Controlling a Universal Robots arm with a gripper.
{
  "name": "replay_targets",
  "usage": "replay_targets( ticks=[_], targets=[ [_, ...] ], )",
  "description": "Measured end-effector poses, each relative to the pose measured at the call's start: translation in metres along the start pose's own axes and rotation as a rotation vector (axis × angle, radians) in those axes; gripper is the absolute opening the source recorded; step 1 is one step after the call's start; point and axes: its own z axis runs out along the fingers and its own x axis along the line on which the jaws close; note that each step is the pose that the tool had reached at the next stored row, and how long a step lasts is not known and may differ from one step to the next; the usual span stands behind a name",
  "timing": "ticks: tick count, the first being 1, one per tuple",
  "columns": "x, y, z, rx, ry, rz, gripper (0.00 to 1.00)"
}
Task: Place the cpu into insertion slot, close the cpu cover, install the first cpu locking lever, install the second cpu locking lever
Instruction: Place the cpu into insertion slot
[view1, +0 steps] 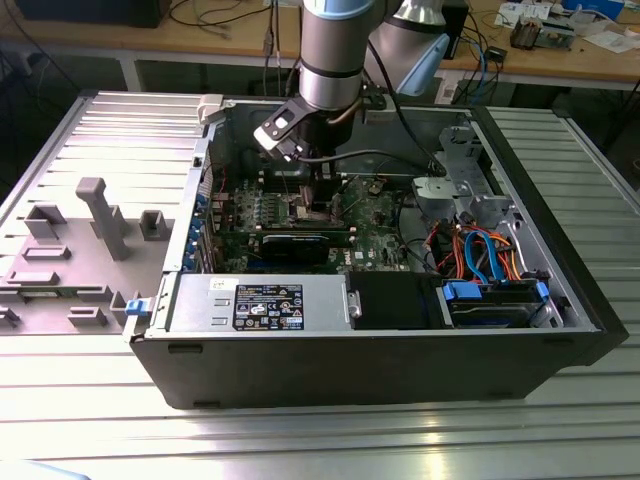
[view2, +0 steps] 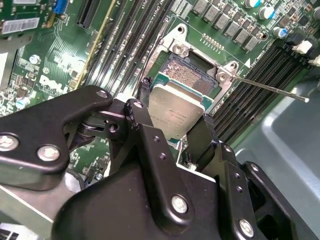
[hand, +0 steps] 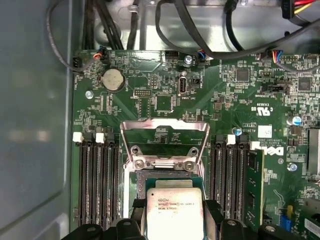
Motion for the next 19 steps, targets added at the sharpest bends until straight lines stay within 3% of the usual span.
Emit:
replay_targets(
  ticks=[6,19],
  targets=[
    [0.0022,-0.0002,0.0122,0.0003,0.0009,0.042,0.55],
    [0.0045,-0.0035,0.0210,0.0004,0.0021,0.044,0.55]
  ],
)
